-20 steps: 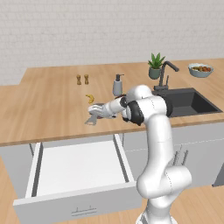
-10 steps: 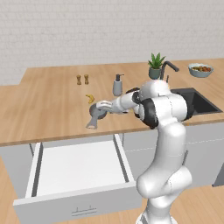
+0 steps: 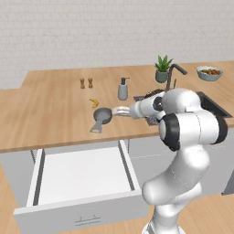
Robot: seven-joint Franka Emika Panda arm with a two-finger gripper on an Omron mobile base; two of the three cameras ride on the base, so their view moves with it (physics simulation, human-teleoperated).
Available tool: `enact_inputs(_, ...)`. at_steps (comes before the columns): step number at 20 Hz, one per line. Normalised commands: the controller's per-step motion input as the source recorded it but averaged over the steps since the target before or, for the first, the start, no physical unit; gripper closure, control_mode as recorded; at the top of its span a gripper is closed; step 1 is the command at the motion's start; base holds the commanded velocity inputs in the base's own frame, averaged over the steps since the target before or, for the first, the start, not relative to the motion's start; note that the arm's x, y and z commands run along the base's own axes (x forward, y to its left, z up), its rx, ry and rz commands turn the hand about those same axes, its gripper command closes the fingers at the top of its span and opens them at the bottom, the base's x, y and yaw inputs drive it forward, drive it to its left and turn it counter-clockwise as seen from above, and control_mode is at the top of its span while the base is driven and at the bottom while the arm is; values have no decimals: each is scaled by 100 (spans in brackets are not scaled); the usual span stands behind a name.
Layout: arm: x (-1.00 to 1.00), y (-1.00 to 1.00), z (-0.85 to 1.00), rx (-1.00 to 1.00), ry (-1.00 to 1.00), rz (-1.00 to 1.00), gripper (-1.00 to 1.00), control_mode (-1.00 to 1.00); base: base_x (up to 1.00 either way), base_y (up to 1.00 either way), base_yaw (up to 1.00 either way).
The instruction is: Pick the measuring cup from the drawer and place it on the counter.
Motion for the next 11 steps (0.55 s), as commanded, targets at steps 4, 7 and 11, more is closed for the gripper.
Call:
enact_inputs(4,-98,-43,51,-3,18,-12,-100,-100,0,0,0)
enact_inputs(7,-99,-45,53,0,9,-14,-100,-100,0,0,0)
enact_inputs(11,-59,-39,95,0,0,-11,-100,-100,0,0,0)
